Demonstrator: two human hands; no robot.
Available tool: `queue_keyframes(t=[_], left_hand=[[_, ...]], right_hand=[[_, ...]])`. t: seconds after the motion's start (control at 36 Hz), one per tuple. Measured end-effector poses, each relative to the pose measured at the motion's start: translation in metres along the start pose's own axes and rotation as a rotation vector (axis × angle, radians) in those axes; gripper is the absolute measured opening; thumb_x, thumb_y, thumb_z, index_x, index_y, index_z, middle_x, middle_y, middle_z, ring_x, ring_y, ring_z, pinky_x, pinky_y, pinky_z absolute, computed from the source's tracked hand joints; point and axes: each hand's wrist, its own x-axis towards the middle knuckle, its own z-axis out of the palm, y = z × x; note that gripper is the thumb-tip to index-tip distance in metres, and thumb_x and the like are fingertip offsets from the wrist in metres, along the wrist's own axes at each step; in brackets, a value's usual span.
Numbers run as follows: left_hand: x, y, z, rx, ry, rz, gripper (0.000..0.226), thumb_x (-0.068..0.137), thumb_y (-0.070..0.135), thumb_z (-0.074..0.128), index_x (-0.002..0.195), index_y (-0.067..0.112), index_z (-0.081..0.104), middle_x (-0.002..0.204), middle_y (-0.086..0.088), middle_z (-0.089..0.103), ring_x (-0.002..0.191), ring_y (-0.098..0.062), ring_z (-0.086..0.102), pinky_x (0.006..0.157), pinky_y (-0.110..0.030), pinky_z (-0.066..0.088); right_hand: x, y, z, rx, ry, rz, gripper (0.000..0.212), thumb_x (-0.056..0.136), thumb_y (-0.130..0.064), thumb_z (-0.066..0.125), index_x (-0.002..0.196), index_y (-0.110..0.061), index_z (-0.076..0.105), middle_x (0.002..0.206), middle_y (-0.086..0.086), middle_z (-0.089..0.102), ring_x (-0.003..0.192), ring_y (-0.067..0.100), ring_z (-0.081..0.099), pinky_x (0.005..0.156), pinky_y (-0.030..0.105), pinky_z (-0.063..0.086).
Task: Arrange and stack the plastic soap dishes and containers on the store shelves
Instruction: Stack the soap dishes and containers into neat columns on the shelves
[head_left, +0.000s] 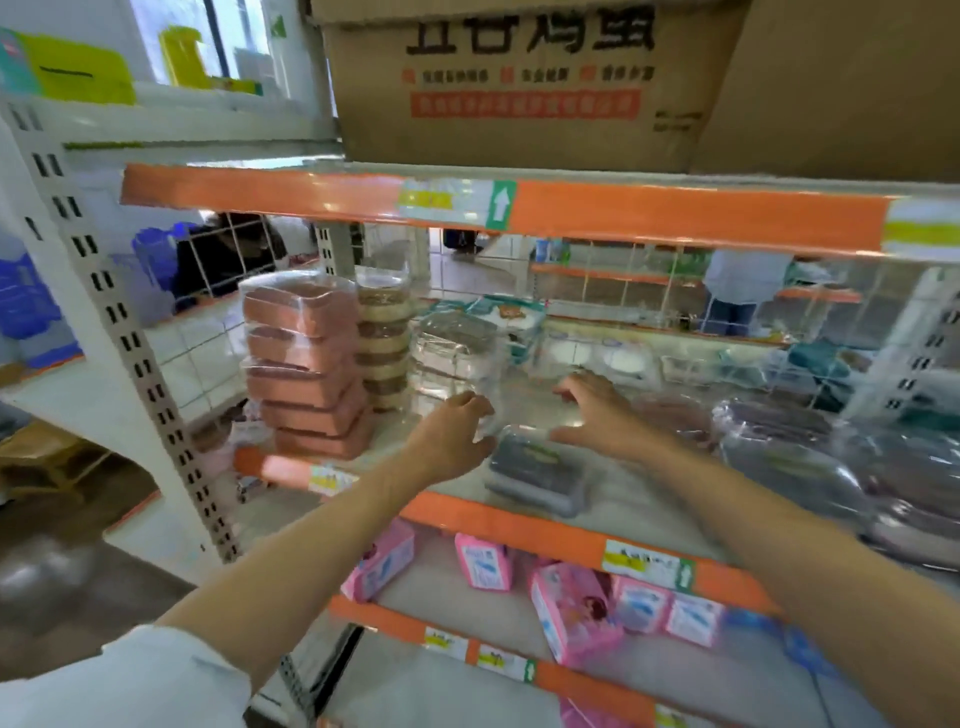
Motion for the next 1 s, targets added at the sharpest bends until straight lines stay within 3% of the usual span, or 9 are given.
queue_keyframes(t=[0.22, 0.33, 0.42, 0.5, 0.58, 0.72, 0.81, 0.92, 1.0], left_hand=[[0.023, 0.044, 0.049, 0.093, -0.285, -0.003, 0.063, 0.09, 0.03, 0.061, 0.142, 0.004, 0.036, 0.144, -0.012, 0.039, 0.134, -0.028, 0.037, 0.106, -0.032, 0.03], [0.024, 0.051, 0.063, 0.209, -0.351, 0.068, 0.06, 0.091, 0.028, 0.059, 0.141, 0.001, 0.039, 0.149, -0.016, 0.033, 0.138, -0.029, 0.032, 0.112, -0.034, 0.027], [0.033, 0.047, 0.076, 0.169, -0.296, 0.129, 0.041, 0.086, 0.024, 0.054, 0.114, -0.005, 0.062, 0.124, -0.026, 0.057, 0.118, -0.036, 0.055, 0.102, -0.038, 0.042], [0.047, 0.051, 0.074, 0.258, -0.229, 0.166, 0.033, 0.069, 0.017, 0.077, 0.1, 0.006, 0.071, 0.104, -0.01, 0.067, 0.1, -0.021, 0.065, 0.083, -0.02, 0.045], [0.061, 0.054, 0.079, 0.337, -0.282, 0.148, 0.037, 0.087, 0.025, 0.063, 0.123, 0.014, 0.061, 0.126, -0.003, 0.058, 0.12, -0.018, 0.052, 0.094, -0.022, 0.035], [0.083, 0.049, 0.09, 0.327, -0.297, 0.088, 0.042, 0.088, 0.035, 0.059, 0.127, 0.023, 0.055, 0.131, 0.003, 0.054, 0.122, -0.017, 0.05, 0.099, -0.027, 0.04], [0.091, 0.047, 0.096, 0.331, -0.296, 0.074, 0.046, 0.089, 0.041, 0.055, 0.131, 0.022, 0.052, 0.136, 0.004, 0.051, 0.125, -0.016, 0.048, 0.102, -0.028, 0.038], [0.095, 0.045, 0.106, 0.289, -0.231, 0.049, 0.058, 0.089, 0.047, 0.055, 0.138, 0.02, 0.043, 0.144, 0.001, 0.042, 0.132, -0.016, 0.04, 0.109, -0.029, 0.03], [0.094, 0.039, 0.109, 0.184, -0.207, 0.024, 0.058, 0.09, 0.036, 0.058, 0.141, 0.015, 0.04, 0.149, -0.004, 0.036, 0.136, -0.021, 0.035, 0.111, -0.032, 0.026]], right_hand=[[-0.044, 0.092, -0.011, -0.024, 0.012, 0.146, 0.057, 0.077, -0.035, 0.073, 0.125, -0.012, 0.051, 0.138, 0.003, 0.042, 0.128, 0.022, 0.04, 0.103, 0.037, 0.037], [-0.06, 0.116, -0.023, -0.092, 0.007, 0.194, 0.066, 0.08, -0.04, 0.071, 0.134, -0.011, 0.046, 0.143, 0.006, 0.034, 0.13, 0.023, 0.035, 0.102, 0.03, 0.035], [-0.063, 0.134, -0.03, -0.152, -0.001, 0.237, 0.074, 0.079, -0.046, 0.071, 0.138, -0.014, 0.04, 0.143, 0.009, 0.035, 0.13, 0.025, 0.035, 0.102, 0.032, 0.032], [-0.068, 0.149, -0.039, -0.221, -0.121, 0.282, 0.093, 0.073, -0.05, 0.074, 0.146, -0.015, 0.027, 0.152, 0.011, 0.023, 0.139, 0.029, 0.024, 0.111, 0.039, 0.027], [-0.079, 0.163, -0.05, -0.269, -0.252, 0.336, 0.11, 0.073, -0.046, 0.076, 0.152, -0.016, 0.006, 0.156, 0.012, 0.01, 0.144, 0.03, 0.012, 0.115, 0.041, 0.021], [-0.088, 0.179, -0.058, -0.306, -0.339, 0.424, 0.12, 0.072, -0.046, 0.078, 0.152, -0.02, -0.007, 0.159, 0.009, -0.005, 0.146, 0.03, 0.003, 0.117, 0.048, 0.017], [-0.09, 0.179, -0.059, -0.292, -0.316, 0.43, 0.116, 0.073, -0.044, 0.077, 0.153, -0.018, -0.003, 0.159, 0.007, -0.006, 0.146, 0.027, 0.0, 0.116, 0.045, 0.016], [-0.083, 0.164, -0.061, -0.221, -0.244, 0.365, 0.109, 0.071, -0.045, 0.078, 0.151, -0.019, 0.008, 0.157, 0.001, 0.008, 0.143, 0.023, 0.012, 0.113, 0.041, 0.023], [-0.069, 0.142, -0.065, -0.164, -0.169, 0.265, 0.104, 0.07, -0.052, 0.077, 0.149, -0.023, 0.017, 0.152, -0.001, 0.018, 0.138, 0.021, 0.021, 0.112, 0.039, 0.026]])
